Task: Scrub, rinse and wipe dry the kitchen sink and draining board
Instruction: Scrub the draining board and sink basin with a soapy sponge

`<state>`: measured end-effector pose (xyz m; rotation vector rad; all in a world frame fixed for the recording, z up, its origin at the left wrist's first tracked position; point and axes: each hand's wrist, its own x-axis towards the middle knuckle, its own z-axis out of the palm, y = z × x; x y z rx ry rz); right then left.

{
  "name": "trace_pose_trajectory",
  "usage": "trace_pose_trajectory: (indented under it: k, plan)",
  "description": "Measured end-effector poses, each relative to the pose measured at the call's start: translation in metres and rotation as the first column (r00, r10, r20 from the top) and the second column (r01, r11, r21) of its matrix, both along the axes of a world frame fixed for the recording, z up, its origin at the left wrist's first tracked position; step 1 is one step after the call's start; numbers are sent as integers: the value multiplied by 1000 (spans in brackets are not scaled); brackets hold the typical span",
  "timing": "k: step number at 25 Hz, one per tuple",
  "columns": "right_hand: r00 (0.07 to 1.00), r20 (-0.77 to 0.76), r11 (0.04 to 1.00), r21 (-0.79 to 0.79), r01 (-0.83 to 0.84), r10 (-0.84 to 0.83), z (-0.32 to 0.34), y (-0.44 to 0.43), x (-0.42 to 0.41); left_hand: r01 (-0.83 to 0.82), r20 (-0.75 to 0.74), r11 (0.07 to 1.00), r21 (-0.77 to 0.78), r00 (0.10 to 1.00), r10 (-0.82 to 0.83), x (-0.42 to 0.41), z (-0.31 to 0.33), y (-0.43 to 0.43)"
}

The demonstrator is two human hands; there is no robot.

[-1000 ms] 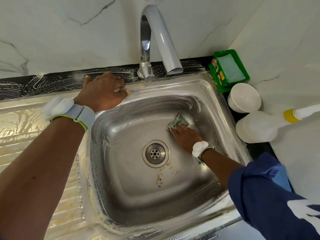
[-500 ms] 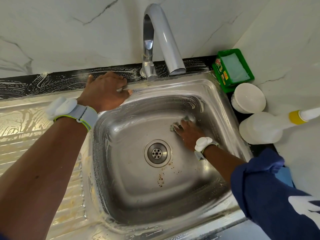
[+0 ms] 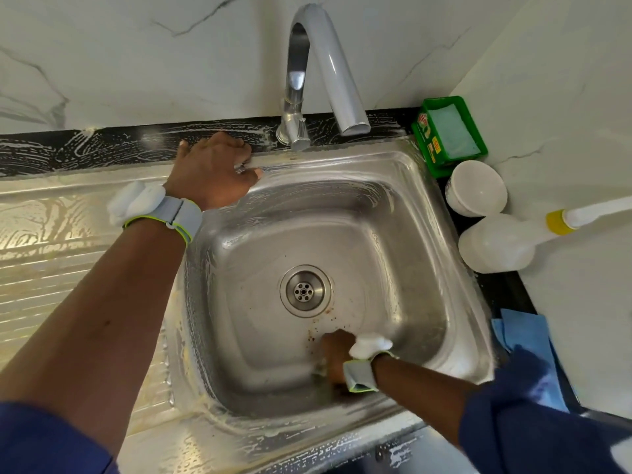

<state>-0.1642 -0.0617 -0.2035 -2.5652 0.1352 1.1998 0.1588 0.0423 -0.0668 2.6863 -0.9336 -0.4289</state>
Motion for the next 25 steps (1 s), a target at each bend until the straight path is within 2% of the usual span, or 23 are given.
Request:
trace_pose_trajectory:
  k: [2,3,5,7,8,9,10,11,12,13,14,15,16,18,19,20,22,23,25]
  plan:
    - [998,56,987,162,10,-19,5,33,15,-1,-1,1000,2,1000,1,0,-1,1]
    - [1000,13,964,265,-2,-2,10,54,26,-2,1,1000,10,1000,2,0,-1,2]
    - [977,124,922,329,-204,172,8,83,46,3,-8,1000,17,1000,-2,-2,1,0]
    - [931,266,905,275,-323,251,-2,76,73,8,-1,1000,24,1000,-8,-1,1,1]
    - [918,331,932,210,-295,216,-14,60,84,14,3,999,29,1000,-14,0,1,1]
    - [923,376,982,131,-138,80,-20,41,97,14,-1,999,31,1000,-14,0,1,2]
    - [891,446,997,37,73,-81,-25,17,111,14,-5,999,29,1000,-14,0,1,3]
    - [790,572,951,-55,304,-219,-29,-10,123,18,-4,999,28,1000,-17,0,2,3]
    - [675,664,866,-81,493,-321,-29,-31,132,24,2,999,31,1000,-24,-1,2,1]
    - [600,707,815,-58,577,-375,-29,-37,139,31,6,999,38,1000,-31,0,2,0]
    - [612,689,824,-39,565,-388,-23,-29,143,32,4,999,38,999,-32,0,2,-1]
    - [681,654,888,-29,458,-330,-25,-12,142,27,1,999,32,1000,-27,0,3,-1]
    - [772,579,949,11,314,-262,-21,13,136,24,1,999,28,1000,-24,0,3,0]
    - [922,379,981,196,-1,-75,-24,60,107,32,9,999,34,999,-32,-2,2,0]
    - [929,369,954,272,-127,19,-26,72,88,35,10,999,37,999,-35,-2,2,0]
    - [930,363,931,319,-178,53,-25,75,70,31,6,999,34,1000,-31,-3,2,0]
    - [913,398,923,311,-226,90,-32,61,58,18,-6,999,26,1000,-18,-4,2,-1]
    - [900,425,930,282,-235,98,-33,45,65,18,-1,999,36,1000,-18,-5,3,-1]
    - [879,477,977,195,-91,-13,-28,2,99,25,12,997,68,1000,-26,-8,4,-2]
